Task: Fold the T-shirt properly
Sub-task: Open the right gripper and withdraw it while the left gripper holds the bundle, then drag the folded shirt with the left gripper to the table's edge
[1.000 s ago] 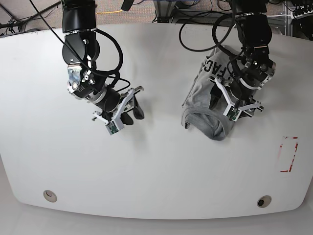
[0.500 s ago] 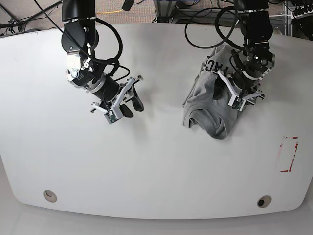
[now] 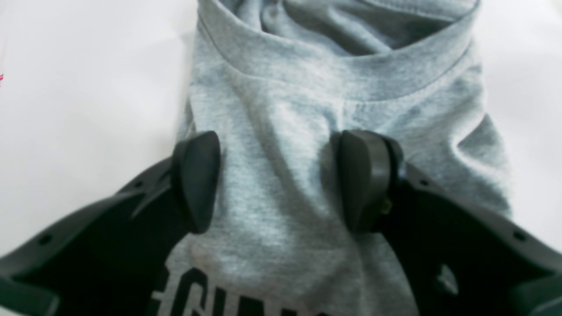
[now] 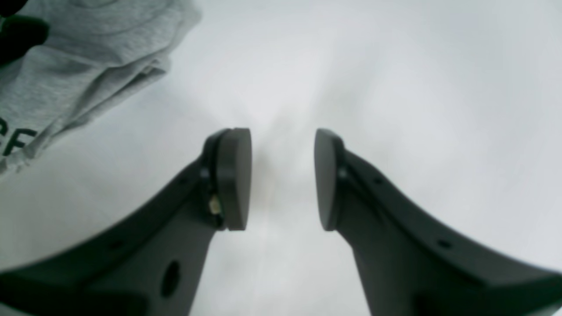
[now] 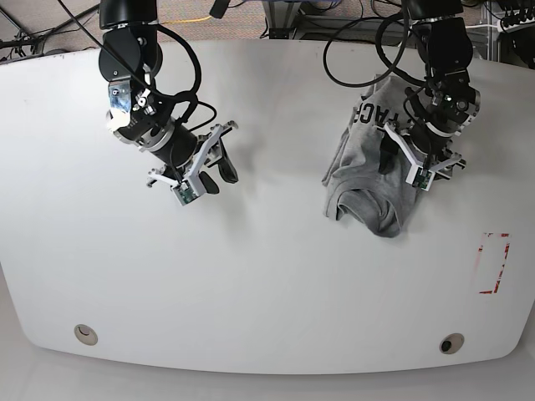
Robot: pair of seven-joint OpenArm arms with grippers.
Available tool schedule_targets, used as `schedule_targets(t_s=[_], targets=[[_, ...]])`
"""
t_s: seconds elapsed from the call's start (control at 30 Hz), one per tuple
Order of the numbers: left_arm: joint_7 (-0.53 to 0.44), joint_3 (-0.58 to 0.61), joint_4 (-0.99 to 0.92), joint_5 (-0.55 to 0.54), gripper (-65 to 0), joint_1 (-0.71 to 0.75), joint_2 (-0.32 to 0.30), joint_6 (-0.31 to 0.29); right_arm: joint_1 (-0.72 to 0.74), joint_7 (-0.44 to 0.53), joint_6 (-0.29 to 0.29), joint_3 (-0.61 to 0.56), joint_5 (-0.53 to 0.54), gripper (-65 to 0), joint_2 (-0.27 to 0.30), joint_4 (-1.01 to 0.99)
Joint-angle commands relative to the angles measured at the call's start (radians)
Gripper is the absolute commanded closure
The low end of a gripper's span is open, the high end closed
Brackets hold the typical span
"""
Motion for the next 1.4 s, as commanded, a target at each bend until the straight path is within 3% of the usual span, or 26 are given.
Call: schedule_targets(t_s=[0.0, 0.37, 0.63, 0.8, 1.2, 1.37], targets=[[-0.017, -0.003, 0.015, -0.002, -39.0, -0.011, -0.011, 0.001, 0.011, 0.031, 0.002, 0.007, 0.017, -22.4, 0.012, 0.020], [-0.016, 0.048, -0.174, 0.001, -39.0, -0.017, -0.117, 0.003, -0.005, 0.033, 0.002, 0.007, 0.017, -22.4, 0.015, 0.021], [-0.016, 0.043, -0.262, -0.001, -38.9, -0.022, -0.160, 0.004, -0.005, 0.033, 0.002, 0.007, 0.017, -22.4, 0.009, 0.021], [-0.016, -0.056, -0.366, -0.001, -38.9, -0.065, -0.186, 0.003, -0.003, 0.033, 0.002, 0.007, 0.017, -22.4, 0.007, 0.036], [-0.016, -0.219, -0.453, -0.005, -39.0, -0.108, -0.364, 0.001, -0.005, 0.033, 0.002, 0.003, 0.021, -22.4, 0.004, 0.044], [-0.017, -0.239, -0.492, -0.008, -39.0, -0.108, -0.465, 0.001, -0.006, 0.033, 0.002, 0.001, 0.019, -22.4, 0.004, 0.064]])
